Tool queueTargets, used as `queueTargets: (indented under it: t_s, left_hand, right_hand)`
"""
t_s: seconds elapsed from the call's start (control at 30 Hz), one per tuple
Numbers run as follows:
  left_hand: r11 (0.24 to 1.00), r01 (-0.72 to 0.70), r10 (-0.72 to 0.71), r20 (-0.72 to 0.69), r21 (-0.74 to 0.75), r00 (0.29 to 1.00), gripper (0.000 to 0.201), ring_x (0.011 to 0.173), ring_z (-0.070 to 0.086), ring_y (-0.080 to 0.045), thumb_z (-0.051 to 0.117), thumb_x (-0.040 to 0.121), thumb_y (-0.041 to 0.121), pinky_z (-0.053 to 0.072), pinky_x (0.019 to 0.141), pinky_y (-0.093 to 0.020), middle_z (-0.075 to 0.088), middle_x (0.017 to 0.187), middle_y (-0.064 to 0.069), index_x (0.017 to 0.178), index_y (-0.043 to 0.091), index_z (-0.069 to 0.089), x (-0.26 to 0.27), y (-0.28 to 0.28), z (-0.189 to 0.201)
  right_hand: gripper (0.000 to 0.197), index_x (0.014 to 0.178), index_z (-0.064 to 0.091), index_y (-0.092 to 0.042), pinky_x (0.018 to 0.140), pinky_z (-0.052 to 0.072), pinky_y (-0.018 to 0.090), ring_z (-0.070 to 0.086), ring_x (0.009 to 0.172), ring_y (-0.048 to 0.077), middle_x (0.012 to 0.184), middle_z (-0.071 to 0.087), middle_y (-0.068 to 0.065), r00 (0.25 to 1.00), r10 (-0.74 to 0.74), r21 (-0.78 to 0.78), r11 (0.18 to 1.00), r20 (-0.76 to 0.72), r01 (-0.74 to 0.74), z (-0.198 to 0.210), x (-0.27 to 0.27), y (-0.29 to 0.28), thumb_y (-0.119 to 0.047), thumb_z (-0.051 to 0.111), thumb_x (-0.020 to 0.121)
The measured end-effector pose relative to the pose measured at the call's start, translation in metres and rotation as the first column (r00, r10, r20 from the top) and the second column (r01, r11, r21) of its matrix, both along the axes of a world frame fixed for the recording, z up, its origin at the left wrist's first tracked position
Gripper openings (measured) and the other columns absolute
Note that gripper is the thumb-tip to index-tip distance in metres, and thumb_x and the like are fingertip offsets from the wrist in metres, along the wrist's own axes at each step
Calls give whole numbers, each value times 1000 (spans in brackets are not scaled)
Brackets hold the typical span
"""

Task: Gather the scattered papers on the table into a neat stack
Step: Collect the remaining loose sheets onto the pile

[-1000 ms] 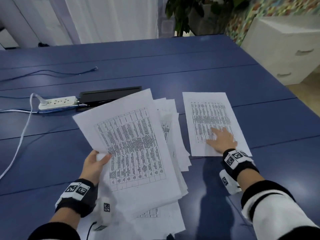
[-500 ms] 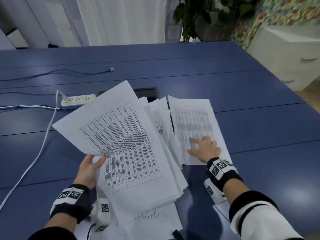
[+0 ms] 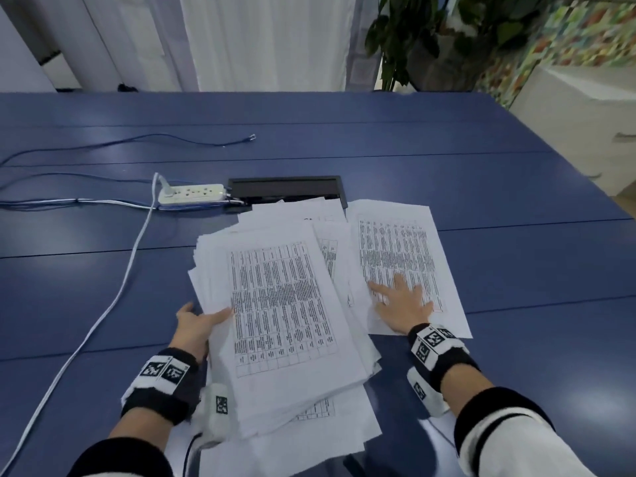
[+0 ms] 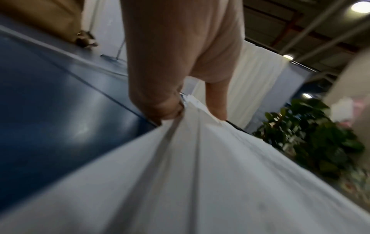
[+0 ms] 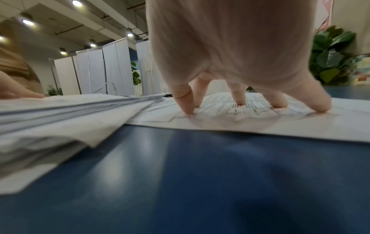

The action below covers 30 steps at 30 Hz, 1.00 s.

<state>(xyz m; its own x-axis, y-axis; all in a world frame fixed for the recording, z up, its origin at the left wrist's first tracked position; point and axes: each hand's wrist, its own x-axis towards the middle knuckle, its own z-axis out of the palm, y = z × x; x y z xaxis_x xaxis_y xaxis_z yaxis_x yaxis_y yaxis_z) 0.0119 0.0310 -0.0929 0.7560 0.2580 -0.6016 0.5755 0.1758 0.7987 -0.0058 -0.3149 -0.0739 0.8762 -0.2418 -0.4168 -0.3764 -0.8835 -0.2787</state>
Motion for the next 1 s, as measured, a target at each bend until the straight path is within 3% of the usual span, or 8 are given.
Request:
queueTargets:
  t_s: [0.1, 0.27, 0.5, 0.67, 0.8, 0.87, 0.93, 1.0]
  left_hand:
    - [981, 143, -149, -42, -128, 988, 35, 89, 62, -31, 60, 83, -5, 49, 83, -43, 60, 116, -21, 117, -6, 52, -6, -5, 8]
    - [988, 152, -151, 100, -3, 983, 36, 98, 61, -33, 63, 77, -15, 48, 91, -46, 63, 111, -18, 108, 1, 57, -4, -18, 11]
    - [985, 131, -98, 269, -111, 958, 33, 78, 67, -24, 56, 80, -15, 60, 63, -35, 67, 97, -12, 101, 10, 60, -10, 16, 20]
    - [960, 170, -102, 286, -222, 953, 31, 70, 72, -18, 49, 85, -12, 59, 57, -31, 75, 82, -3, 101, 12, 58, -13, 29, 19]
    - [943, 192, -107, 298, -272, 948, 31, 69, 72, -17, 46, 87, -12, 59, 57, -31, 75, 81, -3, 99, 13, 58, -9, 29, 21]
    - [944, 194, -112, 292, -267, 950, 31, 70, 72, -18, 48, 86, -12, 59, 57, -31, 75, 82, -3, 100, 13, 58, -8, 29, 21]
    - [947, 193, -120, 277, -257, 953, 32, 71, 72, -19, 49, 84, -13, 58, 56, -31, 75, 83, -4, 102, 12, 59, -7, 30, 19]
    - [947, 204, -138, 264, -246, 955, 32, 72, 72, -20, 51, 83, -13, 58, 56, -32, 75, 85, -6, 104, 11, 58, -8, 30, 18]
  right_hand:
    - [47, 133, 36, -55, 111, -1, 63, -5, 144, 36, 159, 1, -6, 1000, -17, 29, 999, -4, 18, 1, -1, -2, -35, 46, 92]
    - [45, 133, 38, -52, 110, 3, 64, 1, 145, 34, 158, 7, -7, 999, -47, 22, 999, -2, 47, 4, 0, -3, -32, 43, 93]
    - [50, 143, 26, -41, 111, 11, 62, 8, 144, 32, 157, 10, -8, 989, -147, -18, 989, 10, 148, 10, -6, 2, -28, 37, 96]
    - [54, 141, 36, -15, 105, 30, 44, 29, 132, 31, 147, 30, 5, 999, -9, 58, 998, 40, 6, 23, -4, 23, 2, 44, 90]
    - [44, 120, 52, -1, 82, 35, 23, 45, 107, 17, 104, 54, 4, 982, -74, 367, 930, 174, 5, 31, -5, 26, 18, 39, 83]
    - [34, 115, 59, -7, 90, 39, 30, 49, 117, 22, 120, 57, 10, 946, -167, 335, 940, 277, 68, 28, -3, 18, 6, 49, 86]
    - [46, 135, 46, -20, 111, 21, 47, 27, 139, 27, 150, 32, 9, 953, -206, 94, 977, 221, 189, 17, -3, 0, -26, 55, 91]
    - [60, 145, 27, -31, 112, 5, 57, 4, 146, 28, 159, 8, 2, 985, -164, -16, 986, 53, 165, 6, -10, -11, -45, 50, 91]
